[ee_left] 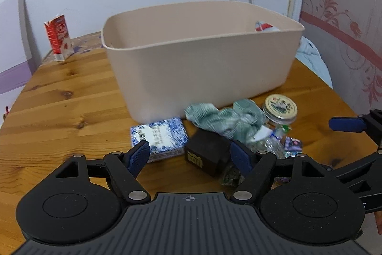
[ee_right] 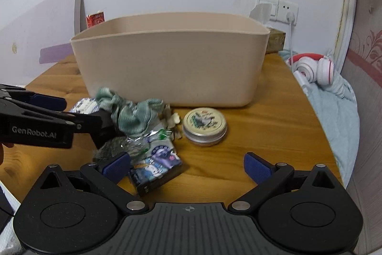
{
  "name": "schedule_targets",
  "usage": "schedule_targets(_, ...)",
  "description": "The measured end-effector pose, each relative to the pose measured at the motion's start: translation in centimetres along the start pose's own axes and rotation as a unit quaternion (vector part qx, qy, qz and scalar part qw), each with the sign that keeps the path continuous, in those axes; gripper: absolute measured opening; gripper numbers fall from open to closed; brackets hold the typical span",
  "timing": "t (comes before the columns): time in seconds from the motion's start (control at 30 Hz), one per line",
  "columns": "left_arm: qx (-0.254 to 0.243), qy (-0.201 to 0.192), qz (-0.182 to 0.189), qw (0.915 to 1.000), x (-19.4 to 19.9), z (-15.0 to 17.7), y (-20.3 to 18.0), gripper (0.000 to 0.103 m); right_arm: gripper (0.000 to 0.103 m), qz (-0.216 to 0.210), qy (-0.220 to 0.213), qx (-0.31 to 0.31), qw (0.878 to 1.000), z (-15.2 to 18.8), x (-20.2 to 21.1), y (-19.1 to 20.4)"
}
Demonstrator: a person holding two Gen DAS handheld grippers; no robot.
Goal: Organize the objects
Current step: 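Withdraw both grippers from the basket back toward the remaining items, then grasp the black cube box with left gripper while right grasps the purple card box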
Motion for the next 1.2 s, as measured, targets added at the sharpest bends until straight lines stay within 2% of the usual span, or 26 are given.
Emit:
schedule_targets(0.37,-0.008,-0.008,0.021,0.9997,-2.2,0.2,-0.3,0.076,0.101,-0.008,0.026,0.012,1.000,1.6,-1.6,1.1)
schedule_targets(0.43,-0.017,-0.012,0.021,0.9996,-2.3,0.1,-0.5,0.075,0.092,-0.010,0.027,0.014,0.999,1.6,-1.7,1.3)
schedule_targets(0.47,-0.018,-0.014,0.024,0.9995,-2.3,0.1,-0.6,0.073,0.092,-0.011,0.026,0.015,0.999,1.5,-1.8,1.3)
schedule_targets(0.63,-0.029,-0.021,0.038,0.9987,-2.1,0.0,-1.3,0.053,0.074,-0.012,0.020,0.022,0.999,1.3,-1.5,1.5)
schedule_targets(0.7,-0.032,-0.021,0.042,0.9984,-1.8,0.1,-1.7,0.049,0.066,-0.014,0.019,0.023,0.999,1.2,-1.2,1.6)
schedule_targets(0.77,-0.031,-0.022,0.043,0.9983,-1.7,0.3,-1.8,0.048,0.064,-0.017,0.019,0.024,0.999,1.1,-1.2,1.5)
schedule_targets(0.9,-0.035,-0.035,0.045,0.9977,-1.4,0.5,-2.0,0.048,0.070,-0.015,0.018,0.024,0.999,0.8,-1.3,1.4)
schedule_targets(1.0,-0.050,-0.050,0.043,0.9966,-1.6,0.3,-2.4,0.049,0.069,-0.017,0.014,0.024,0.999,0.7,-1.5,1.2)
schedule_targets(1.07,-0.053,-0.052,0.042,0.9964,-2.0,0.2,-2.5,0.049,0.062,-0.020,0.012,0.026,0.999,0.7,-1.4,1.3)
schedule_targets(1.1,-0.053,-0.050,0.039,0.9966,-2.0,0.1,-2.5,0.049,0.056,-0.022,0.011,0.026,0.999,0.7,-1.3,1.3)
schedule_targets(1.2,-0.050,-0.040,0.045,0.9969,-1.9,0.1,-2.8,0.046,0.052,-0.026,0.011,0.027,0.999,0.8,-1.2,1.4)
Point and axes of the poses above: each gripper's, at about its wrist camera, not at the fingertips, and x roughly against the way its jaws point, y to its left, z to its underside, the point moved 10 cm from there along -x, roughly the way its jaws point, and after that the axes turned 1 degree about -x, right-handed, at the moved point
